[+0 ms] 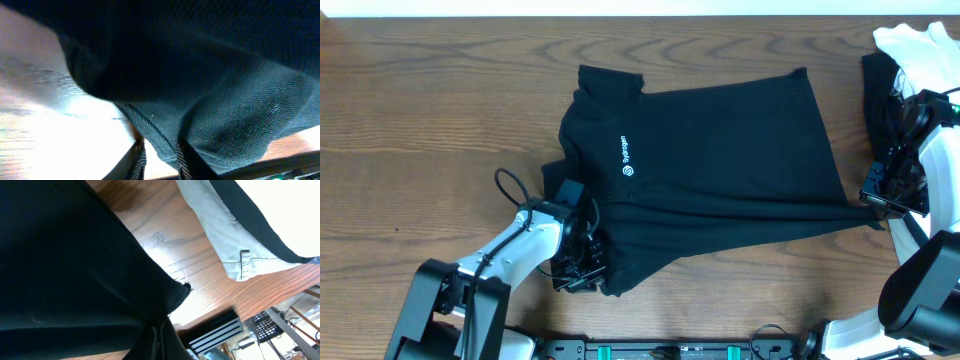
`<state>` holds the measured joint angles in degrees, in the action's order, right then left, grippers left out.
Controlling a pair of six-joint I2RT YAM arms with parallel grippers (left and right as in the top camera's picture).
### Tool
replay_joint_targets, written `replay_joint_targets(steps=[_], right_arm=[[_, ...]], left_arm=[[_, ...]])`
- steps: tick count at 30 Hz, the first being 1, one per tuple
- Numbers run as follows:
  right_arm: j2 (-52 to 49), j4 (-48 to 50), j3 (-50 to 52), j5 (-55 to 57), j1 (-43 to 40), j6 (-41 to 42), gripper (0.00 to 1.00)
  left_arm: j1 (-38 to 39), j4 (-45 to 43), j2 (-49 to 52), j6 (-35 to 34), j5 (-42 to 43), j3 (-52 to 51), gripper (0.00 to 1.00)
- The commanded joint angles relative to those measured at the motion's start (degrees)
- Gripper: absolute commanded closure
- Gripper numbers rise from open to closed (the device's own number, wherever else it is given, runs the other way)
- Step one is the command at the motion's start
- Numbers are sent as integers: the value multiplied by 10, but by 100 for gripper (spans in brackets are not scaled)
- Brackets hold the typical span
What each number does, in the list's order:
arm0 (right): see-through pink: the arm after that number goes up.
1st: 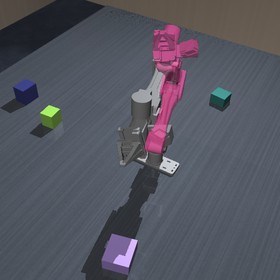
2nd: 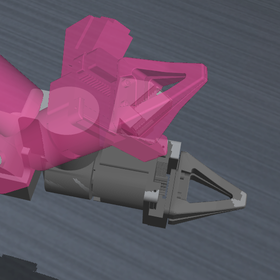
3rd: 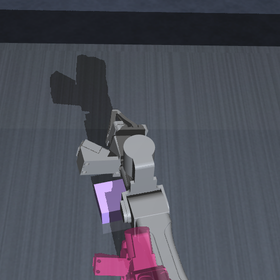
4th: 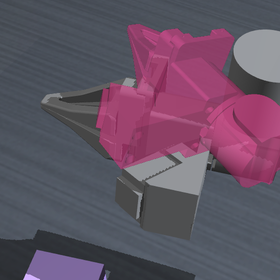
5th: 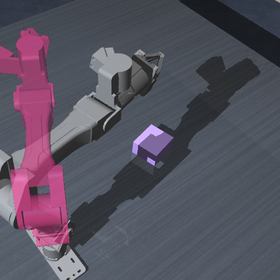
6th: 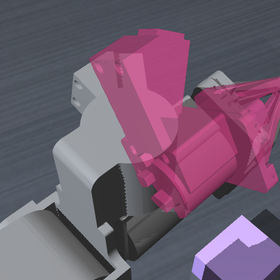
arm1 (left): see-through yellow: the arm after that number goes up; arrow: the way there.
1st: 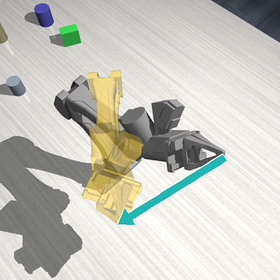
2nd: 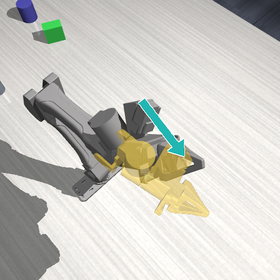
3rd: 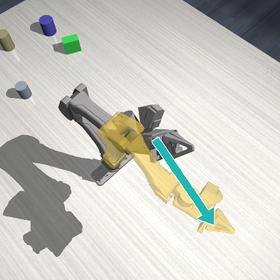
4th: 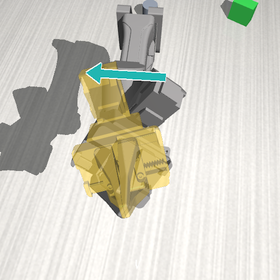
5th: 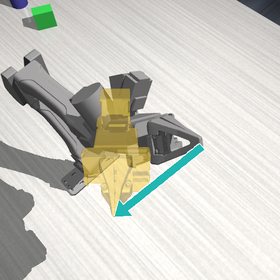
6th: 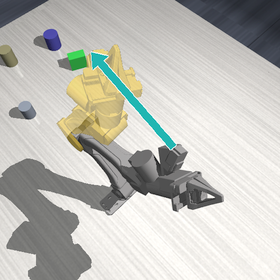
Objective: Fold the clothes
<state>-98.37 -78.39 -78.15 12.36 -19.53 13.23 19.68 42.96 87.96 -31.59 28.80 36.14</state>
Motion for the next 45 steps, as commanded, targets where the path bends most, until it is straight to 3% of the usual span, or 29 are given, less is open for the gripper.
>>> replay_joint_targets(steps=[1, 7, 10, 20, 29, 37, 45], right_arm=[[14, -3, -1, 7, -2, 9, 99], [14, -2, -1, 7, -2, 9, 99], [14, -3, -1, 7, -2, 9, 99], [14, -4, -1, 7, -2, 9, 99], [14, -2, -1, -46, -2, -2, 99], [14, -6, -1, -69, -2, -17, 99], [35, -7, 1, -69, -2, -14, 99]], left_arm=[[2, -15, -2, -7, -7, -13, 72], [2, -31, -2, -7, -7, -13, 72], [2, -41, -2, -7, -7, -13, 94], [0, -4, -19, 28, -10, 9, 94], [-60, 133, -168, 85, -77, 104, 94], [-136, 158, -282, 94, -74, 115, 94], [-165, 168, -311, 108, -74, 115, 94]])
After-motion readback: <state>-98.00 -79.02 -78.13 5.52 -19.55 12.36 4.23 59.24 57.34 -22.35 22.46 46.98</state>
